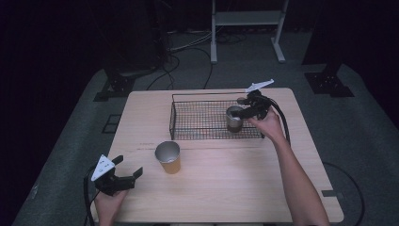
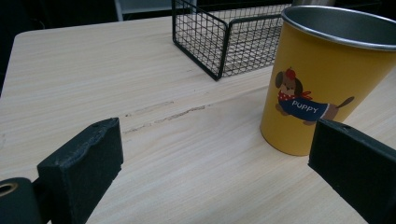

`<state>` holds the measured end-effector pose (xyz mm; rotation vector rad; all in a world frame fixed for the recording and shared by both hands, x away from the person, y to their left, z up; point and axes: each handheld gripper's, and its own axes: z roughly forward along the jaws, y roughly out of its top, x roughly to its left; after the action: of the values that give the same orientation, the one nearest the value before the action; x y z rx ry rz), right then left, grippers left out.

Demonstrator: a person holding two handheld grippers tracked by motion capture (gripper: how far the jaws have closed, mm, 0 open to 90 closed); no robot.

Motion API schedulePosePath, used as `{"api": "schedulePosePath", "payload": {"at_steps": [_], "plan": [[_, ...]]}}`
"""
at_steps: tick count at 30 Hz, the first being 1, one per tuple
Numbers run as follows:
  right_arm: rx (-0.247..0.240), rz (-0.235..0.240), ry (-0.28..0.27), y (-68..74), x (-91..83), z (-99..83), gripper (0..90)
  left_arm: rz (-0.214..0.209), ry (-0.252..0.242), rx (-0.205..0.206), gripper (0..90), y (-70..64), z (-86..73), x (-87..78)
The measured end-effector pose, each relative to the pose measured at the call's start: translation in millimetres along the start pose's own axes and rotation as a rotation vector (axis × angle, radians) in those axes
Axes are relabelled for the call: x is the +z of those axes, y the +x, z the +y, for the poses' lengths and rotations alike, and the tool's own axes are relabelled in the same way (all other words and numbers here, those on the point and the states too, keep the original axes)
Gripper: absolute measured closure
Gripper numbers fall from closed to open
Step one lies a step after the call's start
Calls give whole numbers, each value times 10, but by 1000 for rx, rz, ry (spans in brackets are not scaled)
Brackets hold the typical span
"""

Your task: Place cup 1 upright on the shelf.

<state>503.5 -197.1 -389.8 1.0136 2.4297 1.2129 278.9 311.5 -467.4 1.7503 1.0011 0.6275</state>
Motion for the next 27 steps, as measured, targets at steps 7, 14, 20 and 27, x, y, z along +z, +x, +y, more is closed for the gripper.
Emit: {"api": "schedulePosePath", "payload": {"at_steps": [7,14,20,27], "plan": [[-8,-4,-27,54,-205,-106,120,-8,-6,2,21,-7,2,-1],[1,-3,-42,83,-444,-242,120,-12,-5,0,21,-13,1,6],[-2,-20,-66,98,-663,-354,120,-23,-17,-5,21,-24,8,1],[-3,-38,-77,136,-859,-475,120,-33,-26,-10,21,-31,13,-4]]}}
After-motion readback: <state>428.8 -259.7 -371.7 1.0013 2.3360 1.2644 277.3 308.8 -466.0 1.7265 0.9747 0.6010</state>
